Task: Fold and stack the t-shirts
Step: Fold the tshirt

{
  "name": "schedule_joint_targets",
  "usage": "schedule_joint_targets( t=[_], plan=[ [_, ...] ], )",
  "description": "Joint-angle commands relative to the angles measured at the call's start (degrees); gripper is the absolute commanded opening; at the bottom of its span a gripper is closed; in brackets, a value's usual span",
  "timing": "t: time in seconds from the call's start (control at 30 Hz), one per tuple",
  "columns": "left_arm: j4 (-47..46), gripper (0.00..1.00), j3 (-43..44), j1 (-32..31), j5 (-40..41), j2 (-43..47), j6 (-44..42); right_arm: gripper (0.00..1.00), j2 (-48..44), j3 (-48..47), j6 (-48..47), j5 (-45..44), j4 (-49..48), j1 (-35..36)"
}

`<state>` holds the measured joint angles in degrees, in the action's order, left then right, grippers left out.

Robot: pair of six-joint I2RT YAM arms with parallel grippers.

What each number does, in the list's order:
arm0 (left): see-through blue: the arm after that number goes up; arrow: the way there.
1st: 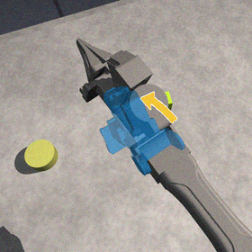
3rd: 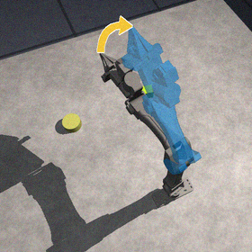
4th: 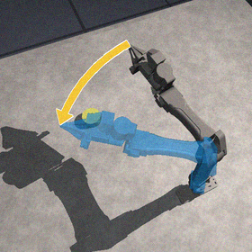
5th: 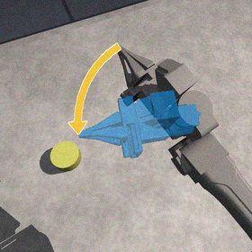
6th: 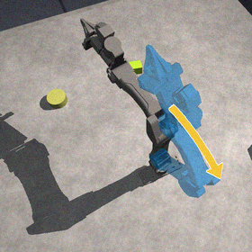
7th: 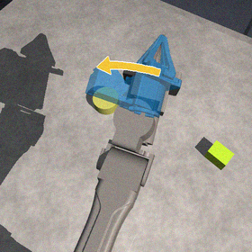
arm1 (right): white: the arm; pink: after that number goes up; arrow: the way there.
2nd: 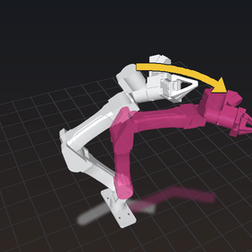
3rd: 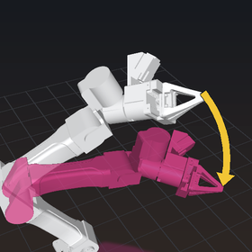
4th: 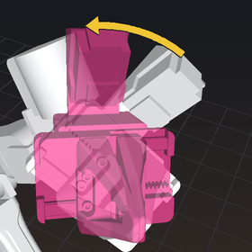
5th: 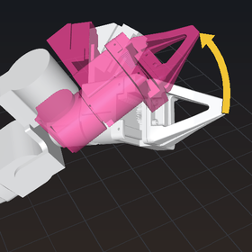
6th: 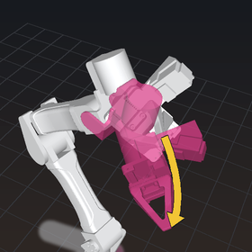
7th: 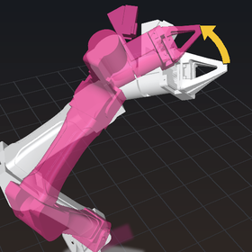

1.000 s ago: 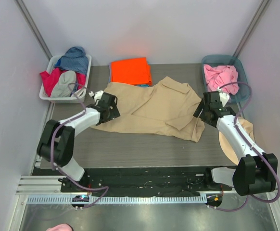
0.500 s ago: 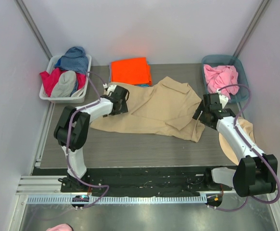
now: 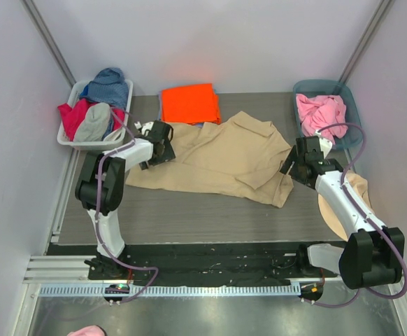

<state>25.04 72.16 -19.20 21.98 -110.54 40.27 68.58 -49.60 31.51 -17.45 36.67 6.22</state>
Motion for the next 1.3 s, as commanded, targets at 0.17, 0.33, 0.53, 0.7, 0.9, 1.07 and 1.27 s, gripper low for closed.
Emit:
schedule_joint_targets(
  t=[0.17, 0.33, 0.53, 0.7, 0.9, 1.07, 1.27],
  plan=[
    [4.49, 0.9, -4.13, 3.56, 0.78, 1.47, 1.56, 0.83, 0.06, -0.23, -1.27, 2.51, 0.25, 0.02],
    [4.49, 0.9, -5.28, 3.56, 1.75, 2.87, 1.3, 0.83, -0.46, 0.47, -1.62, 5.4, 2.71, 0.02],
    [4.76, 0.9, -5.28, 3.73, 2.02, 3.05, 1.3, 0.82, -5.81, 3.89, 1.26, 9.45, 5.26, 0.98],
    [4.76, 0.9, -5.63, 4.52, 2.1, 3.58, 1.3, 0.8, -8.81, 6.01, 4.52, 12.27, 6.23, 4.22],
    [4.32, 0.9, -5.72, 4.7, 1.14, 3.67, 1.48, 0.8, -6.09, 6.89, 8.83, 7.27, 5.61, 14.33],
    [4.14, 0.91, -5.72, 4.79, 0.87, 3.4, 1.48, 0.72, -2.22, 7.06, 9.63, 2.43, 4.82, 18.57],
    [3.97, 0.9, -5.63, 4.7, 0.79, 3.31, 1.56, 0.54, -0.73, 8.82, 9.54, 1.28, 2.8, 18.57]
  ],
)
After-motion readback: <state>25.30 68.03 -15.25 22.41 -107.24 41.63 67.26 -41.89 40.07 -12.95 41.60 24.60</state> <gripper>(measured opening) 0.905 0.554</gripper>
